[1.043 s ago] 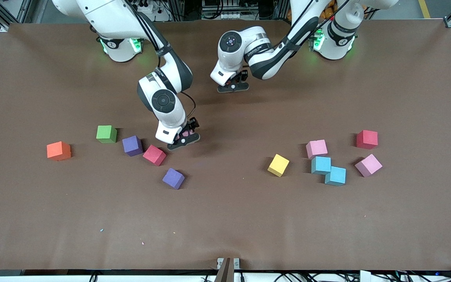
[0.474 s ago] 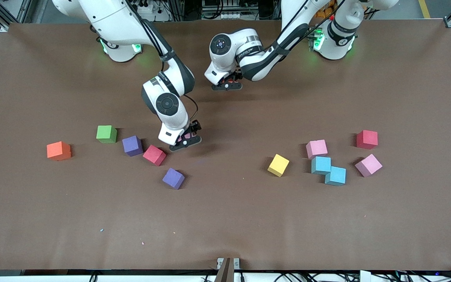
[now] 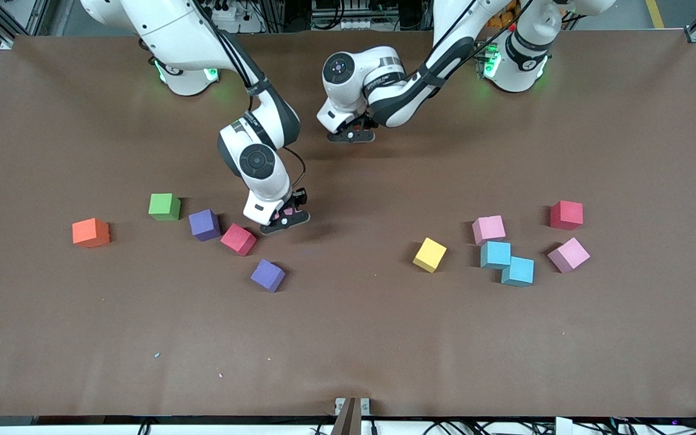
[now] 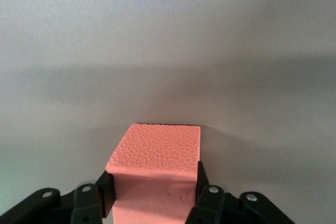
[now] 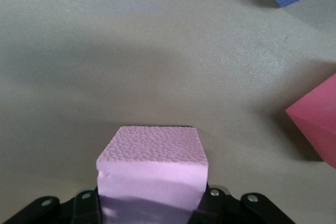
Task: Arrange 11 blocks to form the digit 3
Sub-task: 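Set the orange cube at table center while the right gripper lifts pink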
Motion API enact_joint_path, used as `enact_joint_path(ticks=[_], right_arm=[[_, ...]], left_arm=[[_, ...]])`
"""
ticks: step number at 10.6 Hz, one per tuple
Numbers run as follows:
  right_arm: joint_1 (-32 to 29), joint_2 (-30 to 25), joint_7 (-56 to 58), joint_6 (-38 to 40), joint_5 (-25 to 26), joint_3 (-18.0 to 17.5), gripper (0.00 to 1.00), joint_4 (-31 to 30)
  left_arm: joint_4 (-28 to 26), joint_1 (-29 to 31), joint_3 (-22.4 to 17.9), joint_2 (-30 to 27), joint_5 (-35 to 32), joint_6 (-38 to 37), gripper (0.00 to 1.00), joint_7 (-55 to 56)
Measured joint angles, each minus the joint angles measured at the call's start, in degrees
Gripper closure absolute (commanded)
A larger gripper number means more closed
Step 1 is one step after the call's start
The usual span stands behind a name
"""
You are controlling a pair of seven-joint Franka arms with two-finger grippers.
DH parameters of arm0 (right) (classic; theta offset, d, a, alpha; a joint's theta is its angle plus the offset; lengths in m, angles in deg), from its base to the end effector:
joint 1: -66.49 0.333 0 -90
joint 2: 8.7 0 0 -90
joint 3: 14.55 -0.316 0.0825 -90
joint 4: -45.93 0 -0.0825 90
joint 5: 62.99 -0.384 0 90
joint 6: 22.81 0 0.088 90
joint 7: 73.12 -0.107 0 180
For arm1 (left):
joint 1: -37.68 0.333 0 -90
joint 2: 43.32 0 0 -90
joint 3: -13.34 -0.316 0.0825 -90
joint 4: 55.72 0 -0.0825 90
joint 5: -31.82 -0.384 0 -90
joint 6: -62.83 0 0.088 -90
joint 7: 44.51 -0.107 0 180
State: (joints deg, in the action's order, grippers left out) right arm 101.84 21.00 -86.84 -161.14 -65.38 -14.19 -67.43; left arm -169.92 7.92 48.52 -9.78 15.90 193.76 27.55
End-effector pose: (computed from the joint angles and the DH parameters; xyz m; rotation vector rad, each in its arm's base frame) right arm 0.4945 0.3465 0.1954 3.0810 0.5283 -0.1325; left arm 0.2585 -0.5281 0.1994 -3.0281 0.0403 0.2848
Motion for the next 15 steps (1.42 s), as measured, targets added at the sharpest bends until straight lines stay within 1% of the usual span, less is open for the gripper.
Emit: enact_joint_path(ticks=[2,3,4,5,6,8,10,12,15], right_arm=[[-0.01,-1.45,3.50,2.77,0.02,0.02,0.96,0.51],[-0.04,-2.53,6.17,4.06,0.03,0.04,0.96,0.69],[-0.22,-3.57,9.93,5.15,0.03,0.06,0.95,0.92],[-0.74,-4.20,13.72,6.25,0.03,0.14,0.92,1.23],[-1.67,-4.50,17.57,8.15,0.03,0.17,0.89,1.89],[-4.72,-4.80,27.05,11.57,0.04,0.26,0.89,3.98],[-8.08,-5.13,37.22,12.63,0.04,0.30,0.89,5.09],[-8.79,-5.81,44.98,13.05,0.04,0.24,0.89,5.71],[-8.08,-7.45,55.09,14.63,0.09,-0.27,0.89,5.96]], left_arm=[[2.14,0.03,-0.67,1.36,-0.85,-0.60,1.00,-0.09],[2.80,-0.03,-0.67,1.75,-1.66,-0.90,0.90,-0.09],[3.25,-0.11,-0.65,2.06,-2.10,-1.18,0.67,-0.08],[3.48,-0.17,-0.63,2.19,-2.15,-1.41,0.01,-0.08],[3.58,-0.22,-0.63,2.22,-2.17,-1.54,0.00,-0.08],[3.92,-0.32,-0.66,2.57,-2.47,-1.99,0.00,-0.08],[5.84,-0.56,-0.68,3.44,-2.93,-5.05,0.00,-0.08],[8.70,-0.79,-0.66,3.48,-3.01,-9.35,0.00,-0.08],[10.78,-0.76,-0.60,2.50,-3.03,-12.17,0.00,-0.08]])
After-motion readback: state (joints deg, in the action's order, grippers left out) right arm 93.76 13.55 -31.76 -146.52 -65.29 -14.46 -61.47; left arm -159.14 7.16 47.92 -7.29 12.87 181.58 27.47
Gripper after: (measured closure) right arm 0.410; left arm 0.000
